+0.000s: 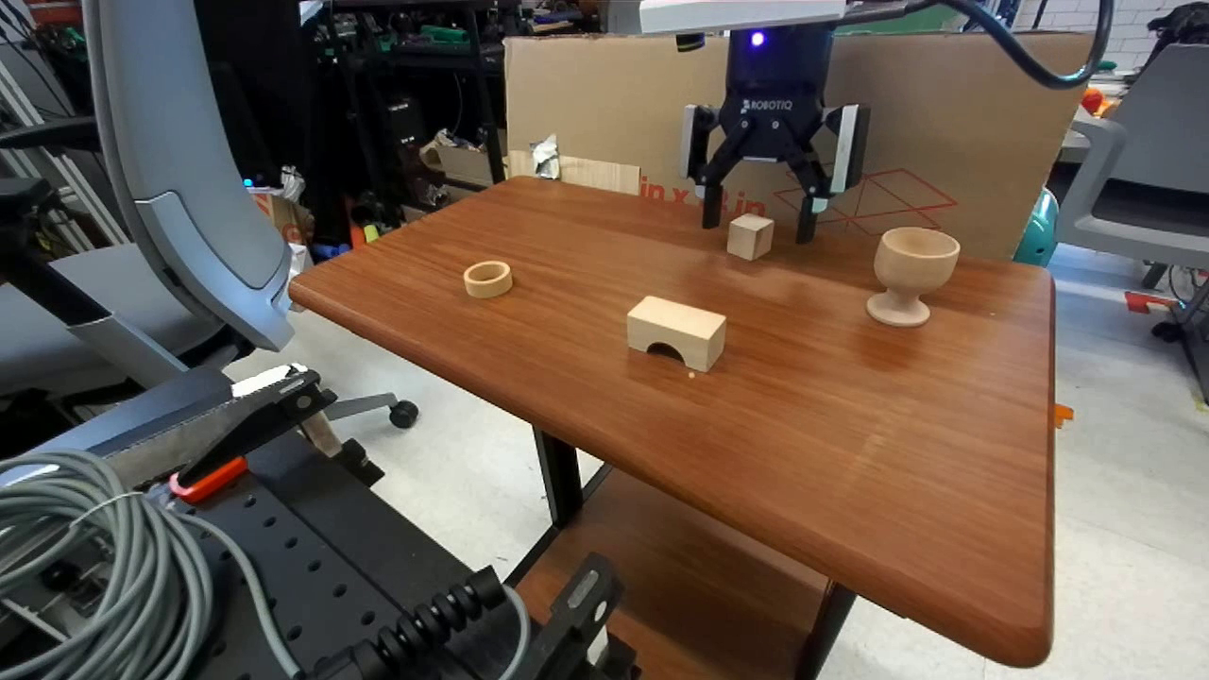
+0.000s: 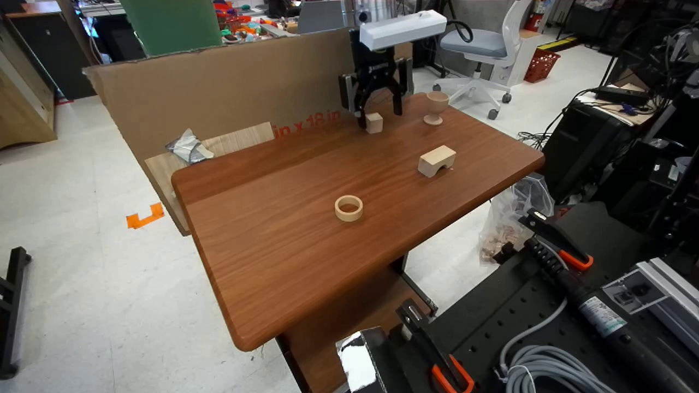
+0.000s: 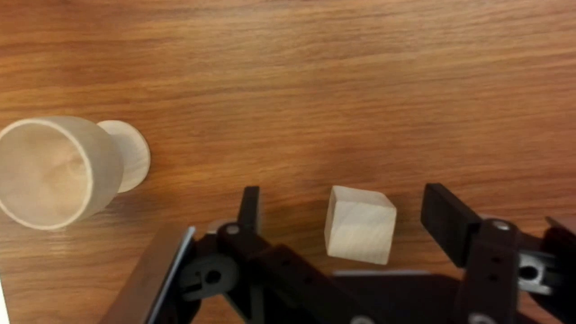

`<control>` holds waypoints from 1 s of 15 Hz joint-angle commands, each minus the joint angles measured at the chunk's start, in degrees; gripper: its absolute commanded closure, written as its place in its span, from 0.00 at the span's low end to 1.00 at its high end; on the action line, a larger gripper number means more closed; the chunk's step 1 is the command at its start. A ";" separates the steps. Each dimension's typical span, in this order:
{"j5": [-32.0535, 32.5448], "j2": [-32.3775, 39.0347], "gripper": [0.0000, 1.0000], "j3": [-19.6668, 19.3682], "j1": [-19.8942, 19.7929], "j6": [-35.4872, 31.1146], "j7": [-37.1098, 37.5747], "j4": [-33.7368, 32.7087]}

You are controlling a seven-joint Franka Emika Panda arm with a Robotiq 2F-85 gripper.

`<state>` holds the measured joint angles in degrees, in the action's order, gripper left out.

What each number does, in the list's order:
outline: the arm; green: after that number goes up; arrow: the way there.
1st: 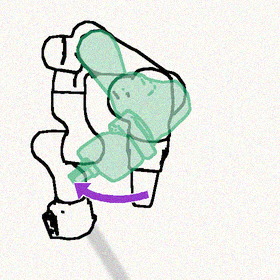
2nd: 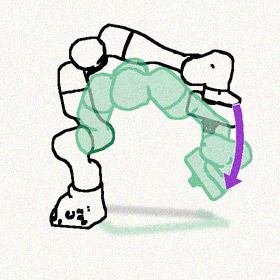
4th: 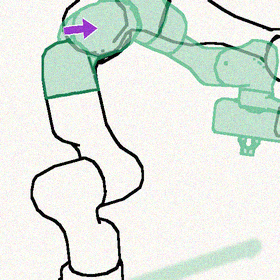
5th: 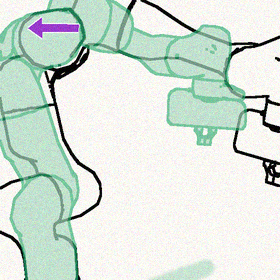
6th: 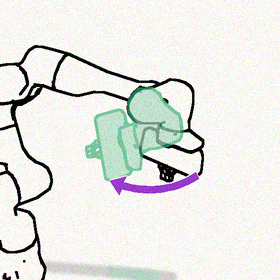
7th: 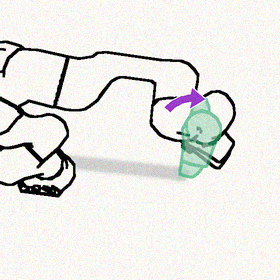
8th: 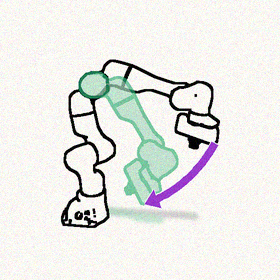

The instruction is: Pick up the square object and put it on the bridge shaped object

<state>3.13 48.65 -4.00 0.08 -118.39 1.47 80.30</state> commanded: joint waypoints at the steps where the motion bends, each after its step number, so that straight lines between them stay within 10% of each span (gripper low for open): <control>1: 1.39 1.78 0.39 0.23 0.50 1.47 0.13 -3.20; 8: 0.84 -1.48 0.92 2.15 0.37 0.94 -2.07 0.15; 15: -0.50 -16.89 0.92 3.62 -2.30 -0.98 -8.35 15.65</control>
<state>4.00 42.21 -2.04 0.12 -118.35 -2.79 85.12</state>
